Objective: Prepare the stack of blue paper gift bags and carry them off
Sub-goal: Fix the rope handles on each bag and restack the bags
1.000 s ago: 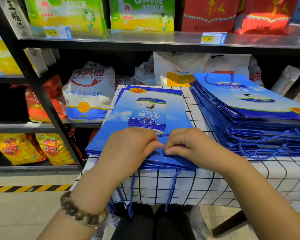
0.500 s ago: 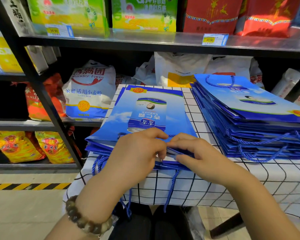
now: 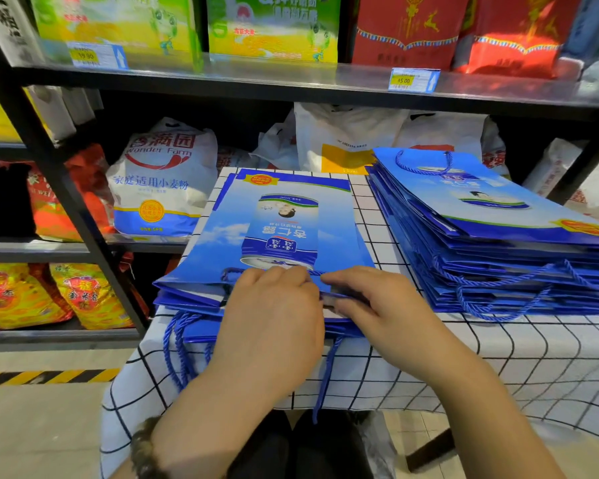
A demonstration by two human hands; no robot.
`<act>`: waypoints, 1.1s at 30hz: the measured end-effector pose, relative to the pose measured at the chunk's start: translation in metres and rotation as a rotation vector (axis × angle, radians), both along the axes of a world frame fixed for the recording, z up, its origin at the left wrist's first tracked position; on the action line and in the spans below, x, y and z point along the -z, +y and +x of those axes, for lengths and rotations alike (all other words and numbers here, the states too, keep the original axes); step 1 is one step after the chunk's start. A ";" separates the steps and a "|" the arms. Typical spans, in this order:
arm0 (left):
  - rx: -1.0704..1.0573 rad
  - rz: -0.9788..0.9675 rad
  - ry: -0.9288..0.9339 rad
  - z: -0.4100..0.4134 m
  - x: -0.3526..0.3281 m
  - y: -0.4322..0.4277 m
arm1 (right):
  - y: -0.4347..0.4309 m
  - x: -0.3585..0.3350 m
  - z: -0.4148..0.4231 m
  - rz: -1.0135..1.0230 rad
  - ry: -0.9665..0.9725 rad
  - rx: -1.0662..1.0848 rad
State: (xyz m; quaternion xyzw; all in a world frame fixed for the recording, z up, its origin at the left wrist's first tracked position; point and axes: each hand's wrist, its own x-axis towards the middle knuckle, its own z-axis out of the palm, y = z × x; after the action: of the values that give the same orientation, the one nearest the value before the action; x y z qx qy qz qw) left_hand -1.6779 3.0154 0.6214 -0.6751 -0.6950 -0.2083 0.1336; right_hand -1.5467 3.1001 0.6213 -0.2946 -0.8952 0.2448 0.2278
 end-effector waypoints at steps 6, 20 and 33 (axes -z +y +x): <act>-0.051 -0.189 -0.372 -0.007 -0.014 -0.009 | -0.006 0.012 0.007 0.184 0.111 0.130; -0.142 -0.127 -0.531 -0.011 -0.027 0.026 | -0.012 0.020 0.007 0.398 0.189 0.227; 0.054 -0.340 -0.278 -0.010 -0.022 0.007 | -0.017 -0.014 0.006 0.161 0.217 0.553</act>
State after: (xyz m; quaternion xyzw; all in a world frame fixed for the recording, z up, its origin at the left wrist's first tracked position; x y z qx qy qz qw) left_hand -1.6878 3.0220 0.6432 -0.6711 -0.7135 -0.1827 -0.0848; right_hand -1.5410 3.0831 0.6354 -0.4800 -0.7681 0.1319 0.4027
